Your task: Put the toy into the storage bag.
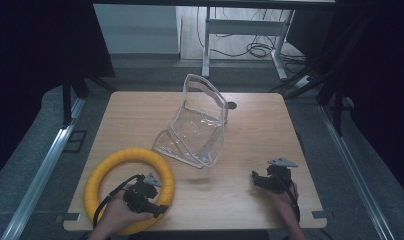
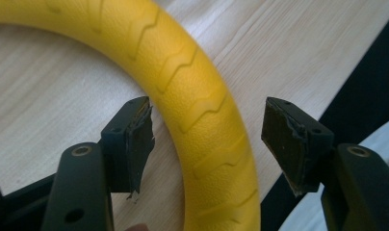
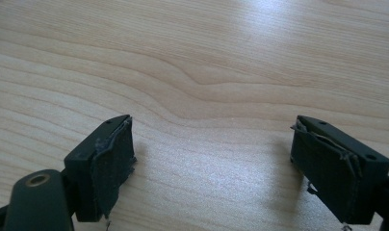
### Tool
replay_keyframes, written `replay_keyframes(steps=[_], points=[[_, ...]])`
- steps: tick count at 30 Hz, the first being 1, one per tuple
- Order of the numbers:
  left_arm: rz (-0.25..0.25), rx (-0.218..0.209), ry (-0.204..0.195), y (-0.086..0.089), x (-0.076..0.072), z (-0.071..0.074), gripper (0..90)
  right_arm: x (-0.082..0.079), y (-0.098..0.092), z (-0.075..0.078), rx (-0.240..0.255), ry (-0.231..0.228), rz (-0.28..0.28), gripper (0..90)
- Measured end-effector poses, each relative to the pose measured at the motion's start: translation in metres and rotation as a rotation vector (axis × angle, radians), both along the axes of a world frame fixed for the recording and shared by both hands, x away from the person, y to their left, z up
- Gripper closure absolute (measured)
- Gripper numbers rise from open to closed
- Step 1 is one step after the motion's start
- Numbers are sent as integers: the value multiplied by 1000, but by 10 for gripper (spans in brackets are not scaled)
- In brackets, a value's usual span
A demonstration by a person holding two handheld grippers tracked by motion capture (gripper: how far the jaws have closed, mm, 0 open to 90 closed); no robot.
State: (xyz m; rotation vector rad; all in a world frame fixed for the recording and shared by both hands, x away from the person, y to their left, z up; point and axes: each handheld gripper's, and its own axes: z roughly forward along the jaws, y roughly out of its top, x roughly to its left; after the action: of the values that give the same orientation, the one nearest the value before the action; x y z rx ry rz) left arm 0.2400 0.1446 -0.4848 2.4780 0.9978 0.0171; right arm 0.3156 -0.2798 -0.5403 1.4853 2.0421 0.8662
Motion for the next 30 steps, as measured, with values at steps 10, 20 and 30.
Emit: replay_keyframes(steps=[10,20,30], points=[[33,65,14,-9,-2,-11,391,0,0,0,0,0,0,153],[42,116,15,-19,1,-22,411,0,0,0,-2,-2,-2,155],[79,67,-12,-15,-4,-24,435,0,0,0,-2,-3,-3,155]])
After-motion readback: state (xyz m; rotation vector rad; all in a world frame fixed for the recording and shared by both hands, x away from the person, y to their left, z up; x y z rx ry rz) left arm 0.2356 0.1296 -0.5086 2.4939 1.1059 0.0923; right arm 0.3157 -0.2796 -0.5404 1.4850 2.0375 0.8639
